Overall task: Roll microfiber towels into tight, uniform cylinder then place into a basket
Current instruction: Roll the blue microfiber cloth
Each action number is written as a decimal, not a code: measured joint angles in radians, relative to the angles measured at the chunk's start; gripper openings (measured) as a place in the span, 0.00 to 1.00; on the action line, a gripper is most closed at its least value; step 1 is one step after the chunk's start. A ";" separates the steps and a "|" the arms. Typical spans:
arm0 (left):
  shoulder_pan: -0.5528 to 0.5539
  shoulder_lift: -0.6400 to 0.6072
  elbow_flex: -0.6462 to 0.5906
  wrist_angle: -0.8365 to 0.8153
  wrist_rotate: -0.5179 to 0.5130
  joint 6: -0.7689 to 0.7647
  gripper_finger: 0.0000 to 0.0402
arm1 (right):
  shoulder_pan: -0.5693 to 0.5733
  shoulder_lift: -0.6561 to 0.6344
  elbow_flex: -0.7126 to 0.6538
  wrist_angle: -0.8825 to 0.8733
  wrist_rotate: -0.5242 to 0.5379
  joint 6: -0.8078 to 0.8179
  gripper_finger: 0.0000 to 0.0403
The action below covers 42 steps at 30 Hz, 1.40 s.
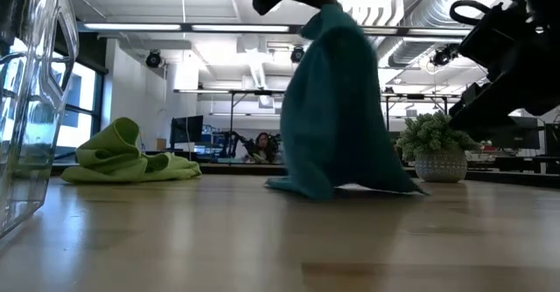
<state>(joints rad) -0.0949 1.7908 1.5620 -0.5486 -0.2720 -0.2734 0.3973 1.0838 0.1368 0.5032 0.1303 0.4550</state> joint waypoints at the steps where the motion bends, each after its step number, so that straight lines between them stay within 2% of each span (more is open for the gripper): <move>1: 0.004 -0.001 0.004 -0.014 0.002 0.007 0.01 | 0.000 0.003 0.000 0.006 0.000 0.018 0.34; 6: 0.042 -0.008 0.020 -0.029 0.050 0.007 0.01 | 0.003 0.006 0.000 0.046 0.000 0.153 0.34; 10: 0.078 -0.005 0.019 -0.042 0.081 -0.026 0.01 | 0.003 0.009 0.000 0.055 0.001 0.167 0.34; 14: 0.109 -0.006 0.019 -0.038 0.102 -0.030 0.01 | -0.005 0.018 0.000 0.053 0.118 0.142 0.34; 16: 0.119 -0.006 0.019 -0.038 0.105 -0.030 0.01 | -0.003 0.037 0.000 0.056 0.161 0.069 0.34; 21: 0.140 -0.006 0.019 -0.038 0.108 -0.030 0.01 | -0.002 0.135 0.017 0.062 0.183 -0.152 0.34; 28: 0.162 -0.006 0.019 -0.039 0.147 -0.030 0.01 | -0.003 0.353 0.176 0.057 0.190 -0.450 0.34; 31: 0.168 -0.006 0.019 -0.039 0.150 -0.030 0.01 | -0.011 0.453 0.243 0.030 0.234 -0.514 0.34; 37: 0.168 -0.006 0.019 -0.069 0.163 -0.030 0.01 | -0.045 0.603 0.311 -0.003 0.232 -0.443 0.34; 42: 0.167 -0.006 0.019 -0.087 0.163 -0.037 0.01 | -0.065 0.662 0.331 0.014 0.233 -0.329 0.34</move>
<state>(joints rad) 0.0720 1.7851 1.5806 -0.6360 -0.1093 -0.3106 0.3323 1.7454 0.4674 0.5171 0.3631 0.1260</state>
